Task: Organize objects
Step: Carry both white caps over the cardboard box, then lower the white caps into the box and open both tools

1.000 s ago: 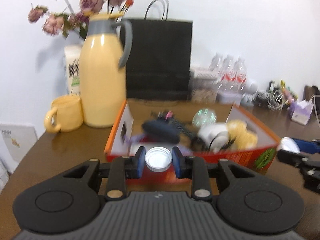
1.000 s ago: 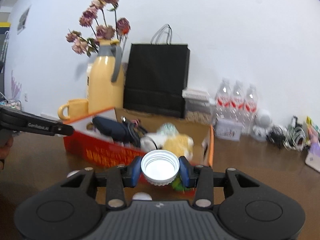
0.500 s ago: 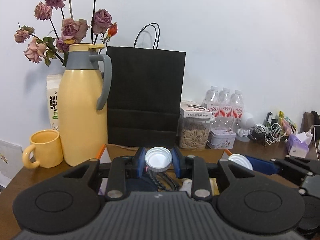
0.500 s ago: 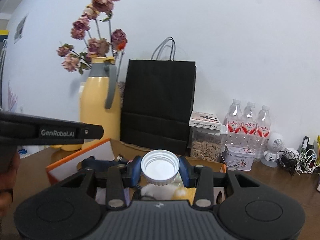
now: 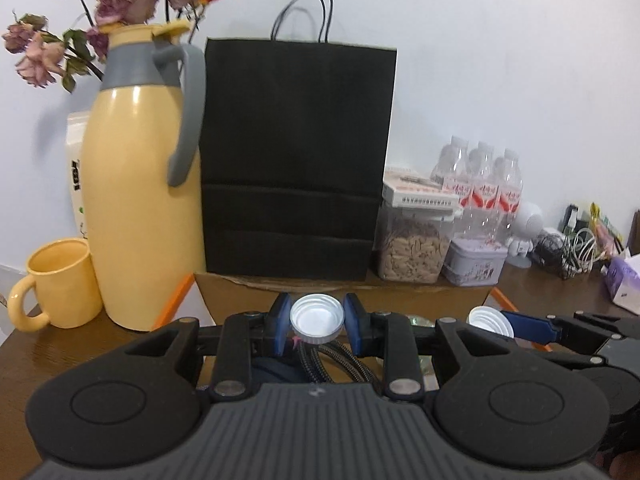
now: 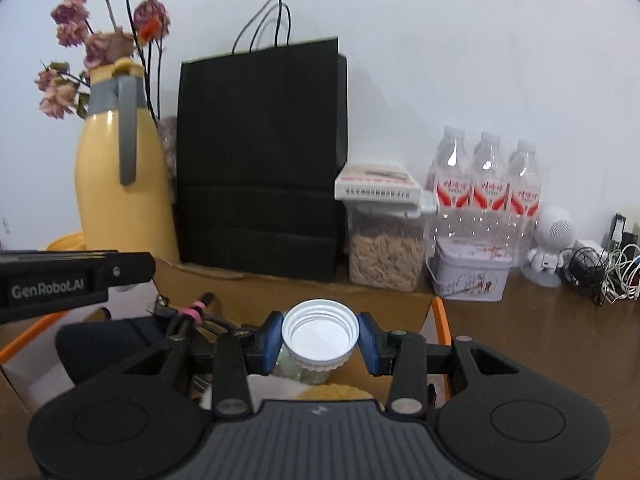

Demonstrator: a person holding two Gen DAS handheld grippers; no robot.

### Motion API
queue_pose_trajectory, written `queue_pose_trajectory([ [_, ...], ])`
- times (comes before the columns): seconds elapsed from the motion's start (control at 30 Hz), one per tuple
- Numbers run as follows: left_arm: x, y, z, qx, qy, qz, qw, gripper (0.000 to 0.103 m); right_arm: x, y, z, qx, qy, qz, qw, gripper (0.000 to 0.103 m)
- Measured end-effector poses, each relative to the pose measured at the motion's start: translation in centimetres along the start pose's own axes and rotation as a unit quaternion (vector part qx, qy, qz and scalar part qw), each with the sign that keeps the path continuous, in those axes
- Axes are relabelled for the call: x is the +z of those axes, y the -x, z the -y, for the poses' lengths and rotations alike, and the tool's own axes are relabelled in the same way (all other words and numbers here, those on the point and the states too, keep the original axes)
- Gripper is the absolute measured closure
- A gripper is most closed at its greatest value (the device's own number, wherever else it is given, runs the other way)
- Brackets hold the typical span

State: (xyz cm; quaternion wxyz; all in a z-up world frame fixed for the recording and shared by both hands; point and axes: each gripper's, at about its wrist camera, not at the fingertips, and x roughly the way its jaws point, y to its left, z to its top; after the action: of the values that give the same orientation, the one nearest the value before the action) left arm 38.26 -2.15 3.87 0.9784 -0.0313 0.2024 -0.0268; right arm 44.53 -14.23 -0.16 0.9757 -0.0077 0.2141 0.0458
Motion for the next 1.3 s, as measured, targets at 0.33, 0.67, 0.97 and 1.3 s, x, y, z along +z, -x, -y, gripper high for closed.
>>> queue_pose_trajectory([
  [0.33, -0.4, 0.1, -0.9, 0.009, 0.007, 0.004, 0.9999, 0.013, -0.4, 0.0, 0.3, -0.010, 0.002, -0.015, 1.000, 0.027],
  [0.67, -0.3, 0.6, -0.9, 0.036, 0.008, 0.025, 0.9990, 0.000, -0.3, 0.7, 0.7, -0.004, -0.009, -0.006, 1.000, 0.000],
  [0.97, -0.2, 1.0, -0.8, 0.033, 0.008, 0.026, 0.9991, 0.000, -0.2, 1.0, 0.7, -0.005, -0.008, -0.002, 1.000, 0.000],
  [1.3, 0.2, 4.6, -1.3, 0.026, 0.014, 0.041, 0.9987, 0.000, 0.3, 4.0, -0.1, -0.001, 0.005, 0.027, 1.000, 0.000],
])
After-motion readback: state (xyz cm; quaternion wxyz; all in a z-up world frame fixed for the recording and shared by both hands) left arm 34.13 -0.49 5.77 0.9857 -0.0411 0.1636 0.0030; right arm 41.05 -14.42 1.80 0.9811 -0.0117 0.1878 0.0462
